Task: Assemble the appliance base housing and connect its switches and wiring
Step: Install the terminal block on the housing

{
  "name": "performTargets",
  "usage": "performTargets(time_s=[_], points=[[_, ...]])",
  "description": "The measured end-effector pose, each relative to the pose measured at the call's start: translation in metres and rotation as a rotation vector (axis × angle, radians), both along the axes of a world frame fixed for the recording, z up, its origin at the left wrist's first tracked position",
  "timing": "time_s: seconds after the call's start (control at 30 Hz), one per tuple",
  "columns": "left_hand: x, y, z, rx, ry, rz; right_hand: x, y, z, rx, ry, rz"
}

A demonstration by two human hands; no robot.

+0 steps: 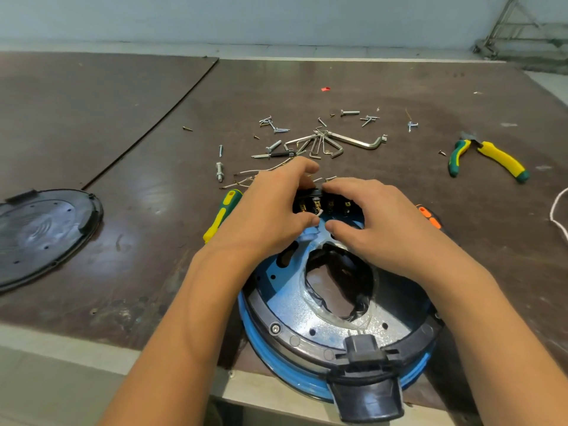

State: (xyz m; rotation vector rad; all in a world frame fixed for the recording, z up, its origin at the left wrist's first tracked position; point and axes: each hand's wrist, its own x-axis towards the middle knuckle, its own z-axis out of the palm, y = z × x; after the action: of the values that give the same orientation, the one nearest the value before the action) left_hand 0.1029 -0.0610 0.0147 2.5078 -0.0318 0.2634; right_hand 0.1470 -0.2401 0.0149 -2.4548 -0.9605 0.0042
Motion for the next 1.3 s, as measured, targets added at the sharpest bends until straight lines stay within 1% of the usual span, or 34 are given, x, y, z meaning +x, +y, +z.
performTargets(time_s=[0.37, 0.5, 0.57, 0.67, 0.73, 0.83, 1.03, 1.13, 1.3], points=[[0.003, -0.001, 0.0, -0.012, -0.011, -0.026, 0.005, -0.001, -0.002, 0.02, -0.011, 0.016], [0.003, 0.001, 0.001, -0.052, -0.014, -0.022, 0.008, -0.001, 0.003, 0.015, -0.007, -0.006], [0.001, 0.0, 0.003, -0.073, -0.02, -0.029, 0.01, 0.0, 0.007, -0.031, -0.014, -0.005], [-0.003, -0.003, 0.003, -0.091, -0.028, -0.048, 0.007, 0.002, 0.007, -0.169, -0.028, 0.008], [-0.007, -0.005, 0.003, -0.098, -0.031, -0.063, 0.006, -0.002, 0.007, -0.191, -0.02, 0.012], [-0.011, -0.007, 0.004, -0.125, -0.027, -0.07, 0.009, -0.01, 0.011, -0.169, 0.013, 0.014], [-0.014, -0.006, 0.008, -0.067, 0.038, -0.072, 0.008, -0.014, 0.008, -0.052, 0.027, 0.024], [-0.015, -0.005, 0.008, -0.08, 0.054, -0.086, 0.005, -0.015, 0.007, -0.053, 0.033, 0.07], [-0.017, -0.003, 0.009, -0.088, 0.055, -0.092, 0.005, -0.016, 0.004, 0.007, 0.05, 0.107]])
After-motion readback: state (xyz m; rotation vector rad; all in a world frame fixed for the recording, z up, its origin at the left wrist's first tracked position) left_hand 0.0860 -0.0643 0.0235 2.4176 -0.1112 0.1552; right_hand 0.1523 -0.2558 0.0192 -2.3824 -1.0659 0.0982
